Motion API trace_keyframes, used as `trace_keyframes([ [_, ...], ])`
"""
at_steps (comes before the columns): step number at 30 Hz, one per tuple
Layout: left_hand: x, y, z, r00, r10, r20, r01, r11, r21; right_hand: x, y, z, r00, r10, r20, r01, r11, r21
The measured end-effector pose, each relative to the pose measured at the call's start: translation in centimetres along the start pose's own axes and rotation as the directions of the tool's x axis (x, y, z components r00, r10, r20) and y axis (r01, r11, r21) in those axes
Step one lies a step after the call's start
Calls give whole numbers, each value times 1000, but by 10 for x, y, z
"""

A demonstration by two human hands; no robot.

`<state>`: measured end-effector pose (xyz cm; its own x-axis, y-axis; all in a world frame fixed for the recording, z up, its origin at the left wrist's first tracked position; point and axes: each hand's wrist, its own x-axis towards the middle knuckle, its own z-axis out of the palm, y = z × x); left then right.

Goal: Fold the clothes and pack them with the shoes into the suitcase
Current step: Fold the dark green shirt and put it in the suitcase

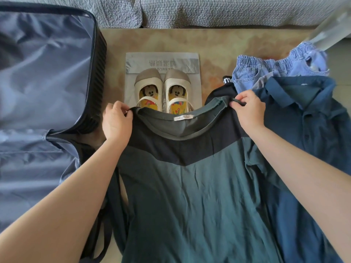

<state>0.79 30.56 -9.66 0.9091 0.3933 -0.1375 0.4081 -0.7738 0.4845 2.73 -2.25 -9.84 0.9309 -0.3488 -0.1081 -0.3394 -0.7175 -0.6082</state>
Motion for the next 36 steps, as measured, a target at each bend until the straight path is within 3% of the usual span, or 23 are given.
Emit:
trace_keyframes([
  [3, -8, 7, 0, 1000, -23, -12, 22, 997, -79, -3, 10, -4, 996, 25, 91, -31, 997, 67],
  [5, -19, 18, 0, 997, 20, -73, -29, 992, -121, -9, 20, -12, 997, 5, 77, -10, 998, 66],
  [8, -43, 38, 6, 963, 241, -120, -251, 965, -76, -26, 40, -32, 999, 13, 51, -16, 998, 57],
  [10, -66, 54, 14, 914, 399, -71, -403, 914, -51, -39, 57, -43, 999, 29, 45, -29, 1000, -5],
  [14, -126, 77, 46, 783, 604, 148, -588, 796, -144, -65, 89, -58, 994, 99, 55, -82, 964, -252],
  [17, -172, 82, 80, 630, 687, 362, -691, 708, -143, -75, 108, -68, 985, 164, 58, -126, 900, -417],
  [21, -210, 89, 104, 421, 546, 725, -789, 614, -5, -77, 120, -78, 971, 232, 57, -184, 879, -439],
  [25, -214, 88, 115, 450, 464, 763, -793, 600, 104, -72, 116, -99, 959, 245, -140, -271, 938, -216],
  [29, -213, 96, 119, 470, 491, 734, -804, 581, 127, -54, 115, -123, 946, 205, -251, -249, 955, -162],
  [36, -215, 111, 129, 551, 385, 741, -740, 635, 220, -45, 125, -119, 970, 228, 85, -217, 969, -120],
])
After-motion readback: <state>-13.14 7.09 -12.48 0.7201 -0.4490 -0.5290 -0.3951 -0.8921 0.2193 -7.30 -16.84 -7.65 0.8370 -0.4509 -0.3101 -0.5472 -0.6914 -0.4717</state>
